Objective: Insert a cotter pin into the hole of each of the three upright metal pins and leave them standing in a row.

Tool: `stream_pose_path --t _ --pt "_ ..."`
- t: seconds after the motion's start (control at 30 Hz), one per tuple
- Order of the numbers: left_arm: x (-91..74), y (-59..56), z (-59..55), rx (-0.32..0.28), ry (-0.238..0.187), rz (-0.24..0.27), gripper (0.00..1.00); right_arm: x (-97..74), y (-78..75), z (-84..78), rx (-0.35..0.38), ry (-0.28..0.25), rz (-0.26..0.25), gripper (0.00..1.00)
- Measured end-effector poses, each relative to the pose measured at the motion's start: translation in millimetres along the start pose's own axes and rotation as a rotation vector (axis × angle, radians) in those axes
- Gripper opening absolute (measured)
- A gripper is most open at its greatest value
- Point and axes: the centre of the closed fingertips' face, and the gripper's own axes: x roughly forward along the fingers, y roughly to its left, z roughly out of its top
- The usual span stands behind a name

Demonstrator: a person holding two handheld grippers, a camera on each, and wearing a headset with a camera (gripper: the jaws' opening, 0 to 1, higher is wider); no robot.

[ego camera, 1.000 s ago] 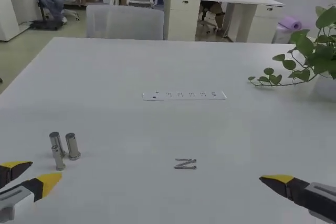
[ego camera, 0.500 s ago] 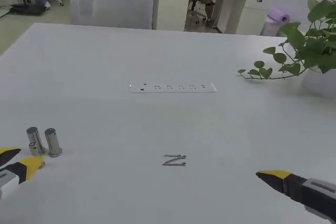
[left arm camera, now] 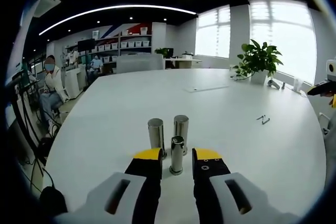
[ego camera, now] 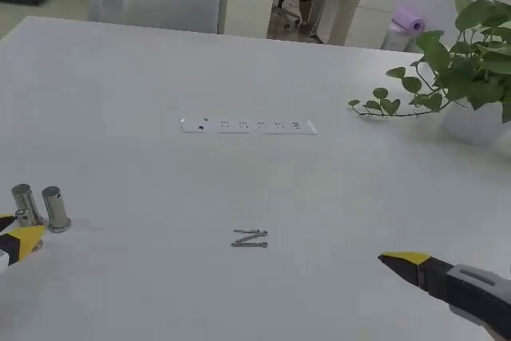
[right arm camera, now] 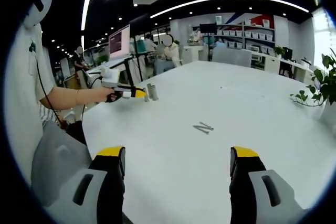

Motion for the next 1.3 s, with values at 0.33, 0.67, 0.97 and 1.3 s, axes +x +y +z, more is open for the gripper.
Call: stream_pose_path --t 0.33,0.67,0.97,1.3 --pt "8.3 1.8 -0.9 0.001 -0.005 -0.044 0.14 3.3 -0.8 2.0 -0.002 0.005 -0.004 0.83" --pt "10.5 -3.4 -1.4 0.035 0.005 -0.076 0.08 4.4 -1.2 0.0 -0.001 0.015 -0.014 0.83" --pt "7.2 -5.1 -0.6 0.056 0.016 -0.08 0.07 5.3 1.4 1.4 -0.006 0.012 -0.015 0.83" --pt "1.7 -11.4 -5.3 0.086 0.049 -0.085 0.07 4.5 2.8 1.2 -0.012 0.011 -0.014 0.82"
